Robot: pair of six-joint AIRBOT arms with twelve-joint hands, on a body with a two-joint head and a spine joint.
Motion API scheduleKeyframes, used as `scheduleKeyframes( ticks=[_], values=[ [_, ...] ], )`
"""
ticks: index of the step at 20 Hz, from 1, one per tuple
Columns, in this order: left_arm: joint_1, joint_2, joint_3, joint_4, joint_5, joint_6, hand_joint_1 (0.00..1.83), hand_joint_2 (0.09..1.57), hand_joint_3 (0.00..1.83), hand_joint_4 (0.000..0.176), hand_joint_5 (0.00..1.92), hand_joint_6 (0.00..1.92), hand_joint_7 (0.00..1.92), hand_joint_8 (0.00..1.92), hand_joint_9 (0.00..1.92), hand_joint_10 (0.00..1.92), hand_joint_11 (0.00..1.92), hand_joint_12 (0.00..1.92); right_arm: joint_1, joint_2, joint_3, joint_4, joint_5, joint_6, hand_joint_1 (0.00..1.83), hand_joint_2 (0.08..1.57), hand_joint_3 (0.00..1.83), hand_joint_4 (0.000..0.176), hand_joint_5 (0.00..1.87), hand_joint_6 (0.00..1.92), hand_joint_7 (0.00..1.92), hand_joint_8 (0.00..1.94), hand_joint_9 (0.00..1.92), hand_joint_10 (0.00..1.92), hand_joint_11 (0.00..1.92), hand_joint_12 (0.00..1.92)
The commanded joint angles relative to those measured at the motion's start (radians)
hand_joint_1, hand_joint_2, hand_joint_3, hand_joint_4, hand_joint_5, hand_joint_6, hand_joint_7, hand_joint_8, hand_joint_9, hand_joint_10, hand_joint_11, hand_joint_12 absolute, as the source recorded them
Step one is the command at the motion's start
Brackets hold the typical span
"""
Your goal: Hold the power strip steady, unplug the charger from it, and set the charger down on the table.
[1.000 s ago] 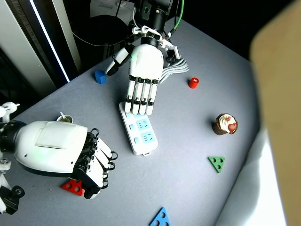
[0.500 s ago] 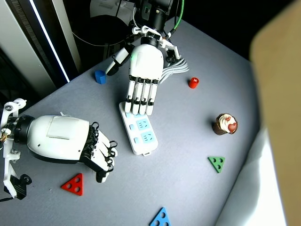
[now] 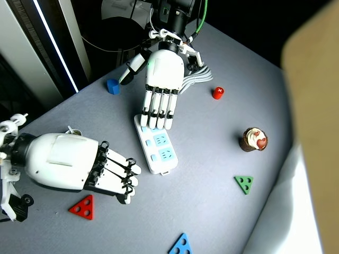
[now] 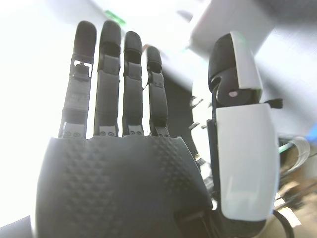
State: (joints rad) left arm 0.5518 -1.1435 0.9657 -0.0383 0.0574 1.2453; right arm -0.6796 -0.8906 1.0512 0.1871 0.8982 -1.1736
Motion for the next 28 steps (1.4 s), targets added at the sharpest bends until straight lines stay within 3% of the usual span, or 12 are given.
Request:
scheduleKeyframes(
  ticks=[1,3,5,14,20,28],
  values=[
    [-0.018,0.009,0.003,-0.003,-0.052,0.002,0.00,1.00,0.00,0.000,0.00,0.00,0.02,0.00,0.01,0.00,0.00,0.00,-0.001,0.022,0.002,0.042,0.200,0.056,0.83,1.04,0.00,0.000,0.44,0.00,0.55,0.00,0.59,0.00,0.31,0.76],
    [-0.051,0.020,0.001,-0.004,-0.029,0.002,0.00,1.00,0.00,0.000,0.00,0.00,0.03,0.00,0.02,0.00,0.00,0.00,-0.018,0.027,0.005,0.125,0.328,0.203,0.82,1.03,0.00,0.000,0.44,0.00,0.55,0.00,0.59,0.00,0.33,0.72],
    [-0.098,0.035,0.000,-0.018,-0.017,0.002,0.00,1.00,0.00,0.000,0.00,0.00,0.03,0.00,0.02,0.00,0.01,0.00,-0.025,0.031,0.001,0.172,0.368,0.282,0.74,1.06,0.01,0.000,0.40,0.00,0.52,0.00,0.56,0.00,0.30,0.71],
    [-0.321,0.066,-0.003,-0.068,0.082,0.001,0.00,1.00,0.00,0.000,0.00,0.00,0.01,0.00,0.00,0.00,0.00,0.00,-0.042,0.040,-0.036,0.173,0.365,0.287,0.61,1.06,0.00,0.000,0.37,0.01,0.48,0.00,0.51,0.00,0.25,0.69],
    [-0.361,0.068,-0.004,-0.102,0.079,0.001,0.00,1.00,0.00,0.000,0.00,0.00,0.02,0.00,0.00,0.00,0.00,0.00,-0.049,0.068,-0.091,0.132,0.359,0.317,0.63,1.04,0.00,0.000,0.42,0.02,0.52,0.01,0.55,0.01,0.28,0.69],
    [-0.387,0.096,-0.012,-0.084,0.092,0.002,0.00,0.99,0.00,0.000,0.00,0.00,0.01,0.00,0.00,0.00,0.00,0.00,-0.045,0.108,-0.154,0.125,0.352,0.335,0.66,1.04,0.00,0.000,0.44,0.01,0.55,0.01,0.57,0.00,0.32,0.66]
  ],
)
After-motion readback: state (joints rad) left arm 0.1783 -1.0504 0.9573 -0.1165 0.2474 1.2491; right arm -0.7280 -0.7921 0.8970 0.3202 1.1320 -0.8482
